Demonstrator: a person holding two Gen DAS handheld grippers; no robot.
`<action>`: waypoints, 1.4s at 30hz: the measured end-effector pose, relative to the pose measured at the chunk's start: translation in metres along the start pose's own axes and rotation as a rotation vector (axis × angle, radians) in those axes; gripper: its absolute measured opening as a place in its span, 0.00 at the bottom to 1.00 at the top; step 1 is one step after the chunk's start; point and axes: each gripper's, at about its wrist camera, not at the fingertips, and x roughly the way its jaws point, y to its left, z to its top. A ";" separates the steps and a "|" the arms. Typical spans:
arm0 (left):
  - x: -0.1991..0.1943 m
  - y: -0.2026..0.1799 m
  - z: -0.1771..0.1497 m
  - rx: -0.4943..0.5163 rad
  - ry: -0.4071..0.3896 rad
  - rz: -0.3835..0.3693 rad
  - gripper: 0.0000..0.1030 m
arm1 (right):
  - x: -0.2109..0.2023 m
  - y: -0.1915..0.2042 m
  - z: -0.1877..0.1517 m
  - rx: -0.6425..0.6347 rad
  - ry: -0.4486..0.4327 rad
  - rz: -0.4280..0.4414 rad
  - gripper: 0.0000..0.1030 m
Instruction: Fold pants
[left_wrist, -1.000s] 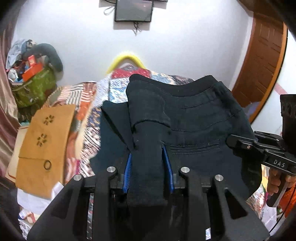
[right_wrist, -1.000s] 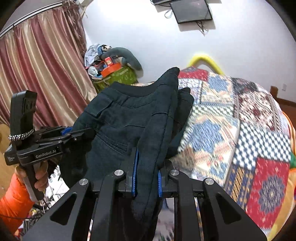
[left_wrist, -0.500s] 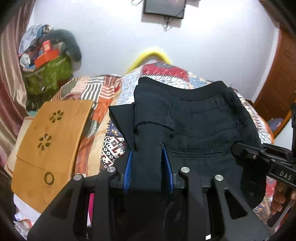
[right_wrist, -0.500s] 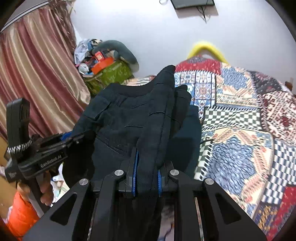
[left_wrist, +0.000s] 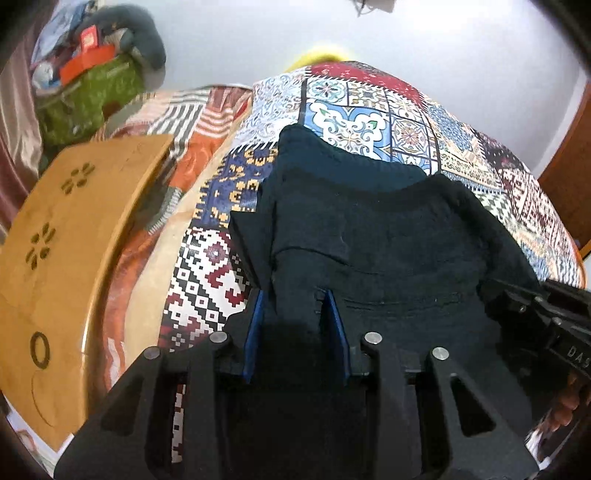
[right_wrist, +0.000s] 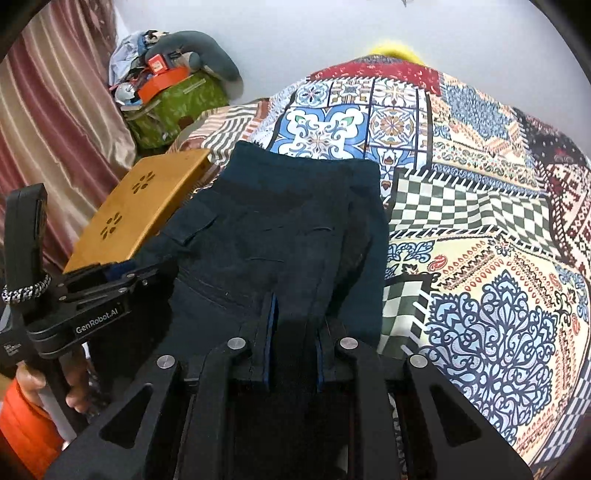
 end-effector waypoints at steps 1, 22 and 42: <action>-0.002 -0.001 -0.001 0.011 -0.002 0.006 0.36 | -0.003 0.001 -0.001 -0.010 0.000 -0.012 0.21; -0.259 -0.051 -0.027 0.132 -0.298 -0.002 0.53 | -0.230 0.079 -0.031 -0.091 -0.331 -0.008 0.38; -0.478 -0.114 -0.157 0.181 -0.719 -0.025 0.72 | -0.399 0.156 -0.141 -0.194 -0.691 0.006 0.38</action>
